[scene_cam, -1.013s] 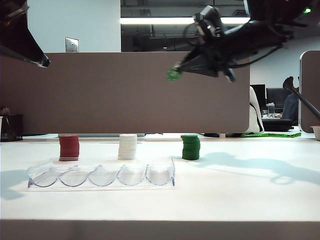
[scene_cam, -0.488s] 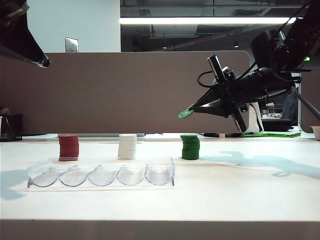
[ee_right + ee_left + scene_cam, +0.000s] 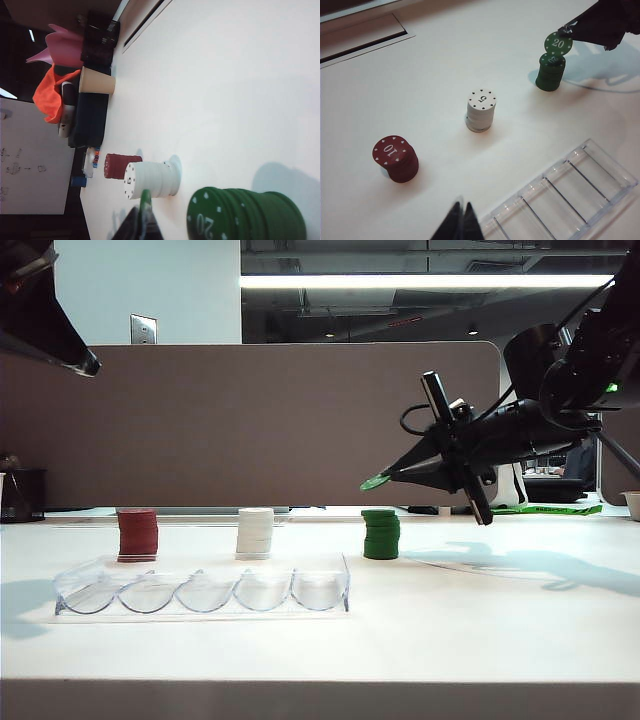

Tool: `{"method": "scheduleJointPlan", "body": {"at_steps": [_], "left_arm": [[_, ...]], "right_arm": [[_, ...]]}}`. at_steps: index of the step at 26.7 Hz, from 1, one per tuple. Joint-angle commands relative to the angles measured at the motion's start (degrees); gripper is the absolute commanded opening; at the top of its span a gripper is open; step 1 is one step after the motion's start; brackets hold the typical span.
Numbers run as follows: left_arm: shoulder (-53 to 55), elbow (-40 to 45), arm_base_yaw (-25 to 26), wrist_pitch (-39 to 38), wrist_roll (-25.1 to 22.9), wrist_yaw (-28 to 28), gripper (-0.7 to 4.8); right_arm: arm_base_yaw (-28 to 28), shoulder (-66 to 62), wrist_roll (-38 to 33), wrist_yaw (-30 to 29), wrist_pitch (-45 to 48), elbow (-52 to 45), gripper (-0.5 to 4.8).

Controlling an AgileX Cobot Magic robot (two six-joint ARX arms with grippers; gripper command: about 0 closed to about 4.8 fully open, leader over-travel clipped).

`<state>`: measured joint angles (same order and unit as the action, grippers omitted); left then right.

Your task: Pick up the chip in the box and place it on the pile of chips with the same color.

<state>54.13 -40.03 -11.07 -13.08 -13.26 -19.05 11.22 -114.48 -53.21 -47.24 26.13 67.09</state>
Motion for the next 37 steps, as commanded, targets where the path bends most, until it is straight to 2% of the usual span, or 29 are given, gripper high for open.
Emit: {"method": "scheduleJointPlan", "body": {"at_steps": [1, 11, 37], "left_arm": [[-0.1, -0.2, 0.0, 0.3, 0.2, -0.3, -0.06], [-0.1, -0.2, 0.0, 0.3, 0.2, -0.3, -0.06], [-0.1, -0.2, 0.0, 0.3, 0.2, -0.5, -0.06]], "right_arm": [[0.0, 0.3, -0.4, 0.4, 1.6, 0.4, -0.01], [0.0, -0.7, -0.4, 2.2, 1.6, 0.4, -0.01], [0.1, -1.1, -0.3, 1.1, -0.8, 0.2, -0.01]]}}
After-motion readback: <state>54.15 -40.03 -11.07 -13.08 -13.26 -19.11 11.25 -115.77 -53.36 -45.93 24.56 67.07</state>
